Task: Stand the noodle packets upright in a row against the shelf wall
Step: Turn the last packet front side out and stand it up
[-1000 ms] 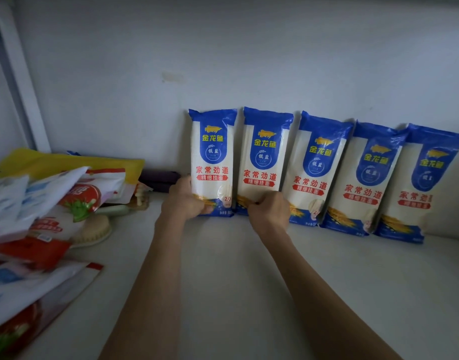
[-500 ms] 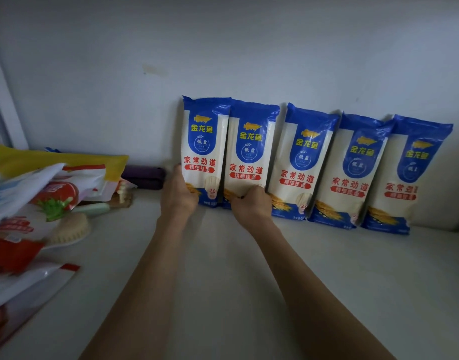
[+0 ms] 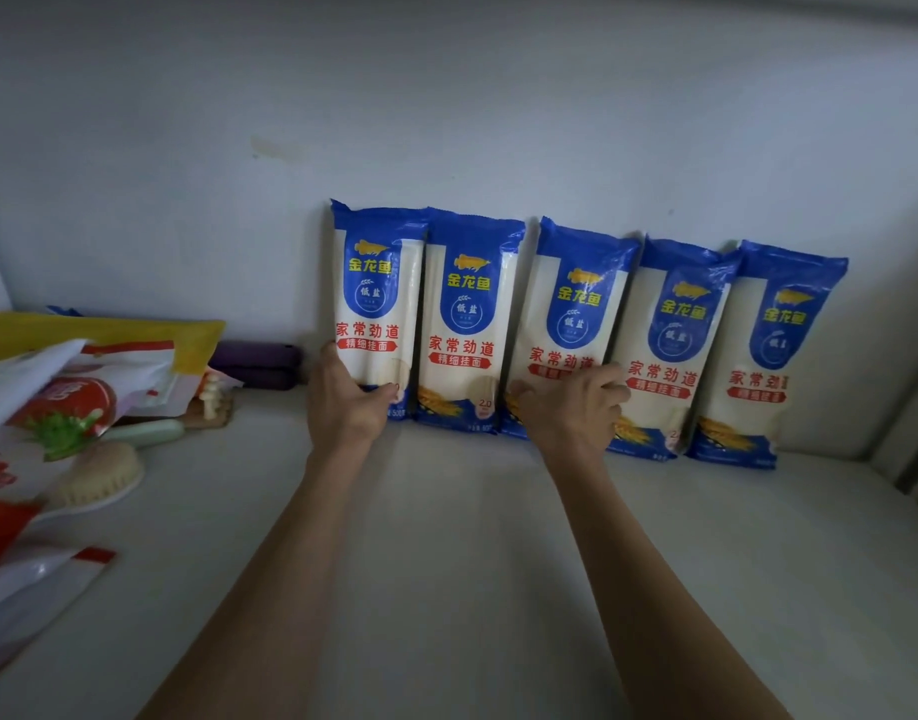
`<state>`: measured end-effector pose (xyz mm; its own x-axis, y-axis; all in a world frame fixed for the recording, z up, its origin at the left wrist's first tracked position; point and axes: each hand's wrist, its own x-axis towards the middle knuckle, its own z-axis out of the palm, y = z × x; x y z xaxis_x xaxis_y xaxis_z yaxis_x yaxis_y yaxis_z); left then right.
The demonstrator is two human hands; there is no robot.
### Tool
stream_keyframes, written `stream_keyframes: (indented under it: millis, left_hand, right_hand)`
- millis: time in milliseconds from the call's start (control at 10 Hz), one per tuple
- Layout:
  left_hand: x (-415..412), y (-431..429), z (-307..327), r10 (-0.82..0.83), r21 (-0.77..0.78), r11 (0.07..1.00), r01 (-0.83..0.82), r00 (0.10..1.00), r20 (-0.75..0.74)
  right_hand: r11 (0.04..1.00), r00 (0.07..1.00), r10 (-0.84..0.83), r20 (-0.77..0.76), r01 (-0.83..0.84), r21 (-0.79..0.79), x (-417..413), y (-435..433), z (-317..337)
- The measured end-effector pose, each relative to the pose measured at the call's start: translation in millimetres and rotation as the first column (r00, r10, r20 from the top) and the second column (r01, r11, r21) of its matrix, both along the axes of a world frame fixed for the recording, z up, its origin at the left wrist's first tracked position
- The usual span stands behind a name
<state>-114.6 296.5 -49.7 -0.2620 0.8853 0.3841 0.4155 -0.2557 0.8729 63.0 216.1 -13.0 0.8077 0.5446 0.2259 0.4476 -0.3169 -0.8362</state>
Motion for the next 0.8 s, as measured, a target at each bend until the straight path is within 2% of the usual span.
stream_keyframes:
  millis: [100, 200, 400, 500, 700, 800]
  left_hand:
    - [0.2, 0.8, -1.7, 0.003, 0.009, 1.000, -0.003, 1.000, 0.007]
    - [0.4, 2.2, -2.7, 0.000, 0.014, 1.000, 0.000, 1.000, 0.031]
    - [0.9, 3.7, -7.0, 0.000, 0.013, 1.000, -0.001, 0.999, 0.042]
    - [2.8, 4.2, -7.6, 0.007, 0.002, 1.000, -0.008, 0.999, 0.040]
    - [8.0, 1.7, 2.3, 0.045, -0.100, 0.994, -0.047, 0.999, -0.019]
    - [13.3, -5.0, 16.0, 0.063, -0.191, 0.980, -0.054, 0.997, 0.042]
  right_hand:
    - [0.998, 0.992, 0.065, 0.108, -0.065, -0.003, -1.3, 2.9, -4.2]
    - [0.991, 0.982, 0.130, 0.135, -0.131, 0.002, 4.4, 4.2, -3.6]
    - [0.990, 0.976, 0.143, 0.162, -0.142, -0.015, 4.0, 4.8, -4.5]
    - [0.991, 0.984, 0.133, 0.116, -0.132, -0.019, 3.6, 4.0, -3.1]
    - [0.990, 0.986, 0.127, 0.110, -0.118, -0.081, 7.3, -26.4, 11.5]
    - [0.984, 0.977, 0.158, 0.147, -0.144, -0.102, 21.8, -61.0, 21.7]
